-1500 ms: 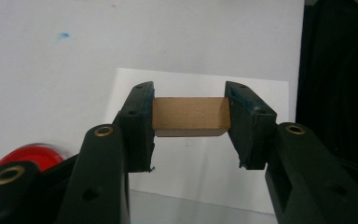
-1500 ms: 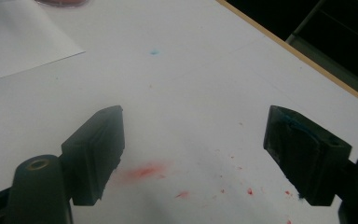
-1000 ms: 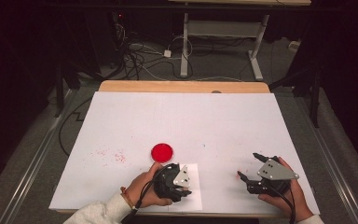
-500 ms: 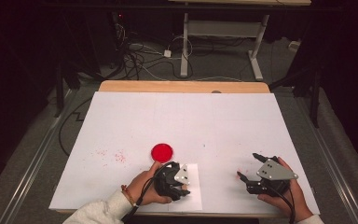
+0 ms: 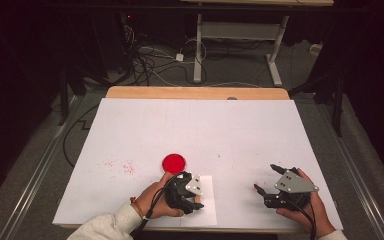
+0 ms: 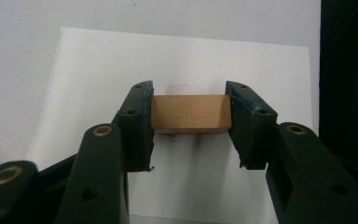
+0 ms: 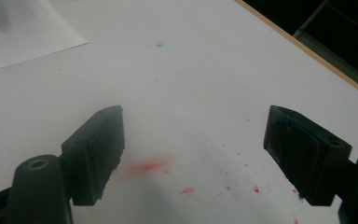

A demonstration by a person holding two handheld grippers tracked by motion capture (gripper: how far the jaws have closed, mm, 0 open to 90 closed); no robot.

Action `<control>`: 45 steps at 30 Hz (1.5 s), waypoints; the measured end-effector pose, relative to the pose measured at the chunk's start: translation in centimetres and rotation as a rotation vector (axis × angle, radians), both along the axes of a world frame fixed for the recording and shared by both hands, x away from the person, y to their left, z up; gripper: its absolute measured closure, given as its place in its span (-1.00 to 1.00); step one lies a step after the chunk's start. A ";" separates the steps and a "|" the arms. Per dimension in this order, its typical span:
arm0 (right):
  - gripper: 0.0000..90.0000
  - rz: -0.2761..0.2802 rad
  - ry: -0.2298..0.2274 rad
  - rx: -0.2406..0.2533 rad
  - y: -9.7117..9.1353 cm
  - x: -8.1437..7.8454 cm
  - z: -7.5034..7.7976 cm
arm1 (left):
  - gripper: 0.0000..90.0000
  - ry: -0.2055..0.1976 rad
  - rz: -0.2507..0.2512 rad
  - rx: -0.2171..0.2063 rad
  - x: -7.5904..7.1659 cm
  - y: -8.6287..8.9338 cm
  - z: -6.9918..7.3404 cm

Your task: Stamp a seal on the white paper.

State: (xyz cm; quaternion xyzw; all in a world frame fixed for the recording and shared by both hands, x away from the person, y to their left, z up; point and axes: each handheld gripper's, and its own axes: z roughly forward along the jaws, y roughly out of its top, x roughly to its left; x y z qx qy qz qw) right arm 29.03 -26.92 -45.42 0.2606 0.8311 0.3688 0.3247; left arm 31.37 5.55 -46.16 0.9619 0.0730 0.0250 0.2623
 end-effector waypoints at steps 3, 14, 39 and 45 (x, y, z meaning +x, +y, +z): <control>-0.54 -0.002 -0.010 -0.021 0.1 -0.1 0.0 | 0.19 0.004 0.004 0.003 0.0 0.0 0.0; -0.54 0.001 -0.004 -0.024 0.2 -0.1 -0.1 | 0.19 0.011 0.009 0.003 0.1 0.0 0.0; -0.54 0.002 -0.016 -0.017 0.1 -0.2 0.2 | 0.20 -0.090 0.073 -0.110 0.0 2.0 3.3; -0.54 0.004 -0.023 -0.008 0.1 -0.3 0.4 | 0.20 -0.128 0.120 -0.132 0.3 3.7 4.3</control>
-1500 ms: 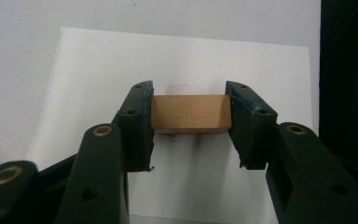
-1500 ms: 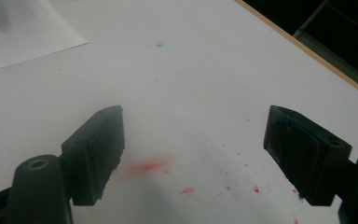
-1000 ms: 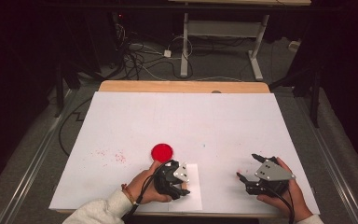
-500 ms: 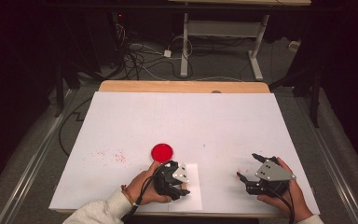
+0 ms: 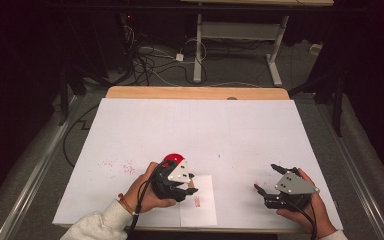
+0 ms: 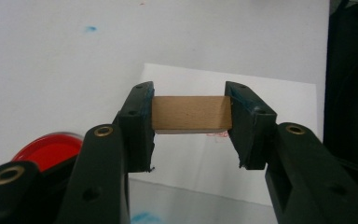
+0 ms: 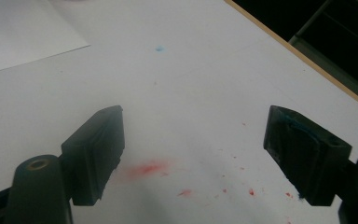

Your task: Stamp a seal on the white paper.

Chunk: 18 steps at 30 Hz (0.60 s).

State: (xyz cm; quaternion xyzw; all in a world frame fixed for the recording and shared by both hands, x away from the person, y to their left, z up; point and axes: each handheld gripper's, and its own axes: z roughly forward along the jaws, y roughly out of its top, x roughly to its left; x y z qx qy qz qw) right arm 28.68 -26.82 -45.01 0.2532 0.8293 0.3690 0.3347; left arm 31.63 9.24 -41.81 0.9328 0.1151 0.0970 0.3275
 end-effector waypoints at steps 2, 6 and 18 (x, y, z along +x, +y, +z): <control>-0.54 0.000 -0.002 0.003 0.0 0.0 0.1 | 0.20 -0.007 0.009 0.004 0.1 0.4 0.2; -0.54 -0.001 -0.002 0.004 0.0 0.1 0.1 | 0.20 -0.009 0.028 0.001 0.3 1.0 0.3; -0.54 0.000 -0.002 0.006 0.1 0.2 0.2 | 0.20 -0.018 0.059 0.014 1.0 1.7 0.2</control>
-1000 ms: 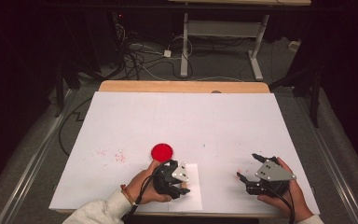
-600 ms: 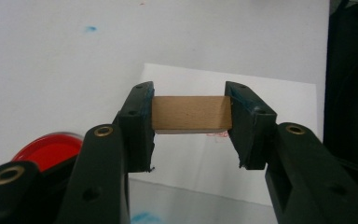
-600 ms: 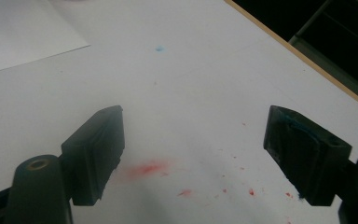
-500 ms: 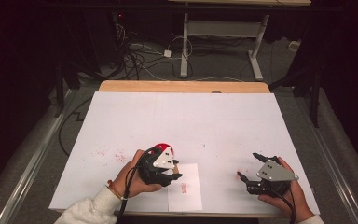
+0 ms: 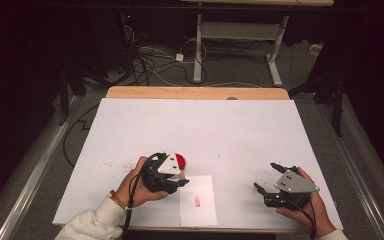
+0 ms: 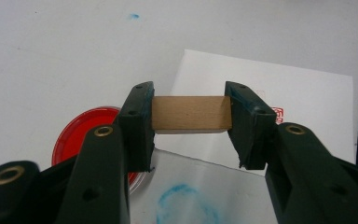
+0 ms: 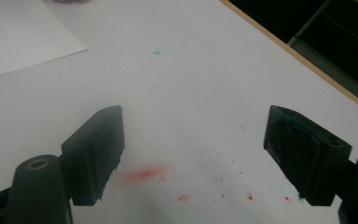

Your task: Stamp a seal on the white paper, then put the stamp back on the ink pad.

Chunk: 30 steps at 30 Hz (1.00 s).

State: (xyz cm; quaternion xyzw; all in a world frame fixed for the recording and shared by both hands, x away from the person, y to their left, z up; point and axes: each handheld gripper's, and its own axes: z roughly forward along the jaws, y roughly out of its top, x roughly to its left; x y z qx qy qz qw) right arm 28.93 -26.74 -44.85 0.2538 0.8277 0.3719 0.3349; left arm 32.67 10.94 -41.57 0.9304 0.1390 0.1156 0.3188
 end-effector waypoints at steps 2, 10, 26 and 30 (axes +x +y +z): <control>-0.54 0.000 -0.001 0.002 0.0 0.0 0.0 | 0.20 -0.003 0.003 0.006 0.0 0.0 0.0; -0.54 0.005 0.002 0.002 0.1 0.2 0.0 | 0.20 -0.008 0.028 0.005 0.2 0.6 0.1; -0.54 0.019 0.009 -0.002 0.4 0.5 -0.2 | 0.20 -0.022 0.118 -0.030 1.2 2.8 0.8; -0.54 0.018 0.009 0.001 0.4 0.4 -0.1 | 0.20 -0.022 0.133 -0.033 1.5 3.1 0.8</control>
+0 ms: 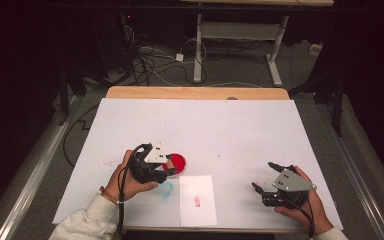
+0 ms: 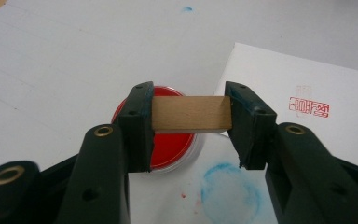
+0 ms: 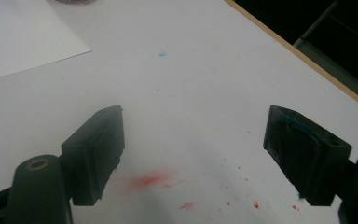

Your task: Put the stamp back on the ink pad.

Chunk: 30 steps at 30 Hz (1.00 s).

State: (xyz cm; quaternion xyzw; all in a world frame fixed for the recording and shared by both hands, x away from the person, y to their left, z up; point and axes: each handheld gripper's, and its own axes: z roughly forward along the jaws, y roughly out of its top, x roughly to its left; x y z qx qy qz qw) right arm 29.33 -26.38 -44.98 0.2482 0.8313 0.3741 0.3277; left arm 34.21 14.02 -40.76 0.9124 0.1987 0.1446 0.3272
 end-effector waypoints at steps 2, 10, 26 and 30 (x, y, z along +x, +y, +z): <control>-0.54 0.001 0.000 0.001 0.0 -0.1 0.0 | 0.20 0.000 0.005 0.003 0.2 0.0 0.0; -0.54 0.004 -0.001 -0.004 0.0 -0.4 -0.1 | 0.20 0.005 0.030 0.010 1.0 0.2 -0.1; -0.52 0.016 0.021 -0.033 0.2 -0.3 -0.5 | 0.19 0.086 0.031 0.026 3.2 -0.5 -2.0; -0.52 0.022 0.025 -0.044 0.3 -0.3 -0.6 | 0.19 0.118 0.039 0.030 3.7 -0.7 -2.5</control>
